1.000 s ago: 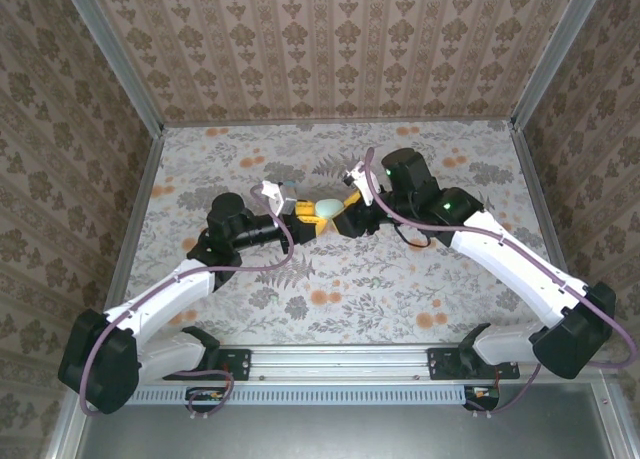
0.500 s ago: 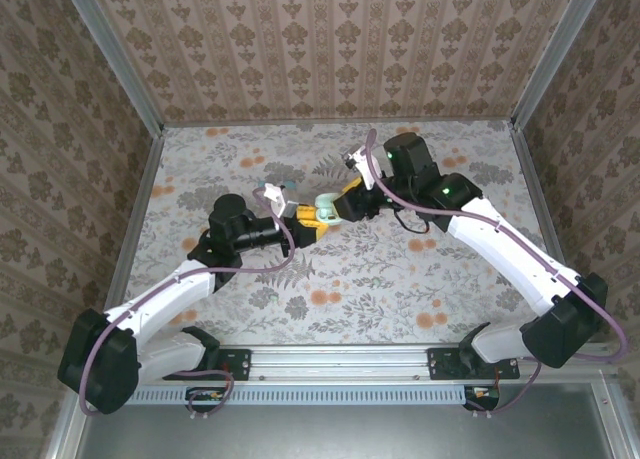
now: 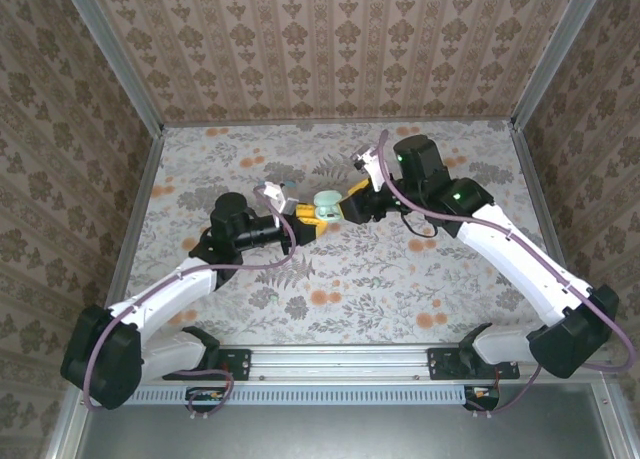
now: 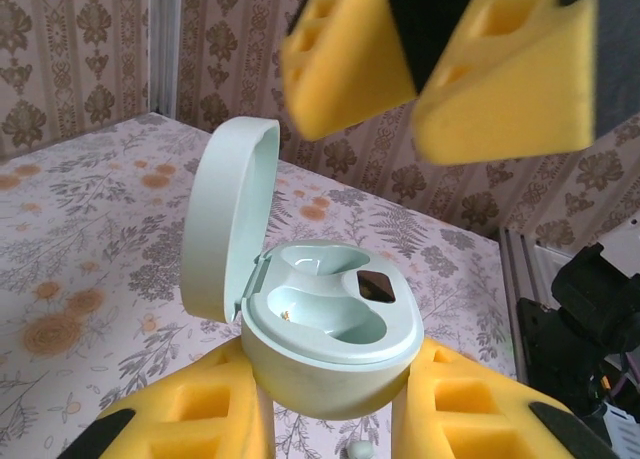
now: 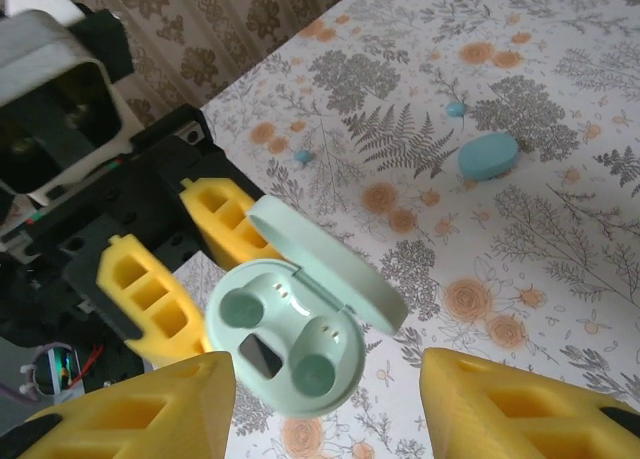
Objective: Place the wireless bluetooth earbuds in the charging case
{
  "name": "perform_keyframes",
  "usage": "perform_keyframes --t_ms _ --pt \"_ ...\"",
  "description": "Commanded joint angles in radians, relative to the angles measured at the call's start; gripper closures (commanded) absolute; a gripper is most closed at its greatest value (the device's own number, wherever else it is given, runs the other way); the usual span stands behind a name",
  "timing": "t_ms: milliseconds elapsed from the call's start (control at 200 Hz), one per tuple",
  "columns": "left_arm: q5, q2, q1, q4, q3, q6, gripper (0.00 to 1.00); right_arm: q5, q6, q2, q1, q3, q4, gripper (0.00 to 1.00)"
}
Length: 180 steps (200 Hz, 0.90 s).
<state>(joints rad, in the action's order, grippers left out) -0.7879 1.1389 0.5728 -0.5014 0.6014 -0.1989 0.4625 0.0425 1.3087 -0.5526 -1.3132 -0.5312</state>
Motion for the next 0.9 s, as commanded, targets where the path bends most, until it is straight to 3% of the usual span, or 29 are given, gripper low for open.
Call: perform_keyframes --t_ms 0,235,470,895 --pt "0.007 0.002 -0.011 -0.025 0.003 -0.022 0.86 -0.027 0.074 -0.024 0.005 0.029 -0.010 0.47" --pt "0.043 -0.013 -0.031 0.005 -0.002 -0.019 0.87 -0.028 0.188 0.059 -0.014 -0.004 0.014 0.55" --pt "0.084 -0.023 -0.061 0.041 0.000 -0.014 0.87 -0.053 0.265 0.077 -0.040 -0.001 0.041 0.55" --pt "0.171 -0.277 -0.269 0.390 -0.028 0.101 0.89 -0.194 0.494 0.167 -0.054 0.057 0.038 0.61"
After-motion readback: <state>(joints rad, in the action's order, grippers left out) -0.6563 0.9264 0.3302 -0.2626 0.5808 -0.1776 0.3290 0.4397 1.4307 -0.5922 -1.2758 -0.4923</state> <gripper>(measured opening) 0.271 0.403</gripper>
